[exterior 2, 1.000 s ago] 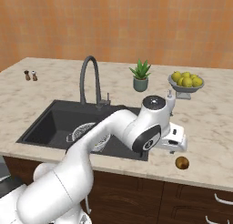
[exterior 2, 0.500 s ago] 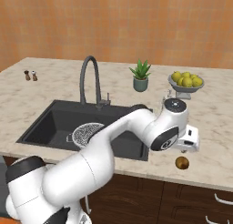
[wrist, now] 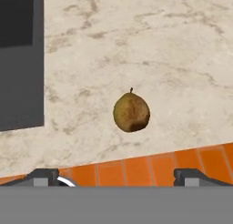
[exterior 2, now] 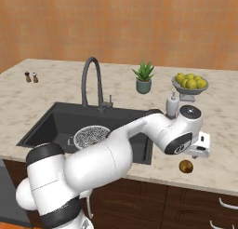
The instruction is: Put the colander in the sink, put the mango, pear in the colander, and turn on the sink faucet and pour water over the colander.
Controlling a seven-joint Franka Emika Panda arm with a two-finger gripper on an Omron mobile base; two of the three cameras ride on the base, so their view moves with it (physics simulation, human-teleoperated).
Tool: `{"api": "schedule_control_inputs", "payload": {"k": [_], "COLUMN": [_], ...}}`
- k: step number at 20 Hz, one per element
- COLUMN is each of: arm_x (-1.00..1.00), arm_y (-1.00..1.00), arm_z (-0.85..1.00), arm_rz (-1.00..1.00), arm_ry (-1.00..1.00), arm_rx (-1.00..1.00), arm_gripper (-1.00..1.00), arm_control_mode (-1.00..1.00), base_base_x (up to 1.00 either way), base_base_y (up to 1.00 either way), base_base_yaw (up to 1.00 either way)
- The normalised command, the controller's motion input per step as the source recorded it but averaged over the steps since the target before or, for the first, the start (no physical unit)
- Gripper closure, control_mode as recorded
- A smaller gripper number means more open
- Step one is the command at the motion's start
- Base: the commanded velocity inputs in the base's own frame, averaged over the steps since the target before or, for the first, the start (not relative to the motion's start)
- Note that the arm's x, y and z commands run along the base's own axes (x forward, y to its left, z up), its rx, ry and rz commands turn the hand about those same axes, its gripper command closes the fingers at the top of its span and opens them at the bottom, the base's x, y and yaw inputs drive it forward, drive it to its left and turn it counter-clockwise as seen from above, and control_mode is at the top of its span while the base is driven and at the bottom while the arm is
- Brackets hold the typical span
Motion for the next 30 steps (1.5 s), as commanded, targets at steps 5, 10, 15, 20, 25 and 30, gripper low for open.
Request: {"api": "schedule_control_inputs", "payload": {"k": [5, 10, 15, 20, 25, 30], "arm_x": [0.28, 0.23, 0.29, 0.03, 0.0, 0.0], "arm_y": [-0.18, -0.11, -0.15, -0.09, -0.09, 0.0], "arm_z": [-0.4, -0.42, -0.32, -0.2, -0.24, -0.25], "arm_rz": [0.0, 0.0, 0.0, 0.0, 0.0, 0.0], "arm_ry": [0.0, 0.0, 0.0, 0.0, 0.0, 0.0], "arm_rx": [0.0, 0.0, 0.0, 0.0, 0.0, 0.0], "arm_gripper": [-1.0, -1.0, -1.0, -1.0, -1.0, -1.0], "arm_control_mode": [-1.0, -1.0, -1.0, -1.0, -1.0, -1.0], "base_base_x": [0.0, 0.0, 0.0, 0.0, 0.0, 0.0], "base_base_y": [0.0, 0.0, 0.0, 0.0, 0.0, 0.0], "base_base_yaw": [0.0, 0.0, 0.0, 0.0, 0.0, 0.0]}}
